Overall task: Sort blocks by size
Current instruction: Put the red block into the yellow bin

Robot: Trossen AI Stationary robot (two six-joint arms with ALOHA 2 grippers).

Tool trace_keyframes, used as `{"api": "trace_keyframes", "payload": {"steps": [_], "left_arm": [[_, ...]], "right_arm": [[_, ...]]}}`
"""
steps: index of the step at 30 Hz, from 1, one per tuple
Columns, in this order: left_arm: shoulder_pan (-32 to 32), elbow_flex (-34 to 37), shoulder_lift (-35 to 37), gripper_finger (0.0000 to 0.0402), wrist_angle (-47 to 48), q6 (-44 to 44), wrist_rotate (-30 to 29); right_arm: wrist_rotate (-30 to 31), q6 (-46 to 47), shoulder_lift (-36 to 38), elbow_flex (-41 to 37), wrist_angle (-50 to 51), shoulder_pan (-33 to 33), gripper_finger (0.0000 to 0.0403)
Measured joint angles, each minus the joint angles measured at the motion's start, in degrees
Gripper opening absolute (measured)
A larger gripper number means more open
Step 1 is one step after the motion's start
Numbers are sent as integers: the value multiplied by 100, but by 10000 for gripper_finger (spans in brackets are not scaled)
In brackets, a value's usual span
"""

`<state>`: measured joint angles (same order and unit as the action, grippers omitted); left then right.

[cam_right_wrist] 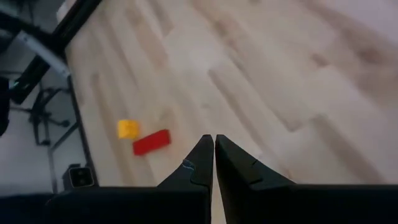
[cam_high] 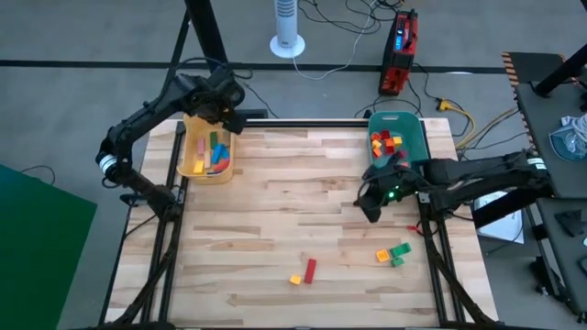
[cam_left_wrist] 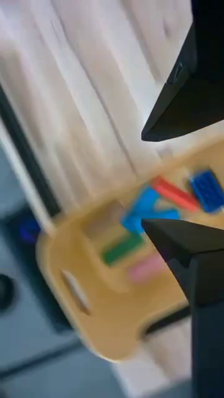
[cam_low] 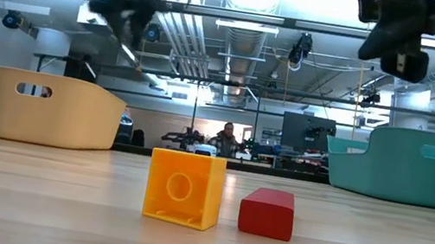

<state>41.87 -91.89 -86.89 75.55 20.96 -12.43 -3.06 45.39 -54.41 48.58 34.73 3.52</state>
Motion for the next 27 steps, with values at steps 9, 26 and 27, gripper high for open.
{"api": "trace_keyframes", "payload": {"steps": [9,26,27], "left_arm": [[-1539,-1546,199,200,-30,189,-56],[-4659,-2695,186,200,174,2107,-1367],[-4768,-2698,186,200,181,2213,-1383]], "right_arm": [[-191,-721,-1396,676,-463,790,9],[-508,-4628,-3718,2597,237,1308,154],[-523,-4767,-3812,2653,244,1323,171]]}}
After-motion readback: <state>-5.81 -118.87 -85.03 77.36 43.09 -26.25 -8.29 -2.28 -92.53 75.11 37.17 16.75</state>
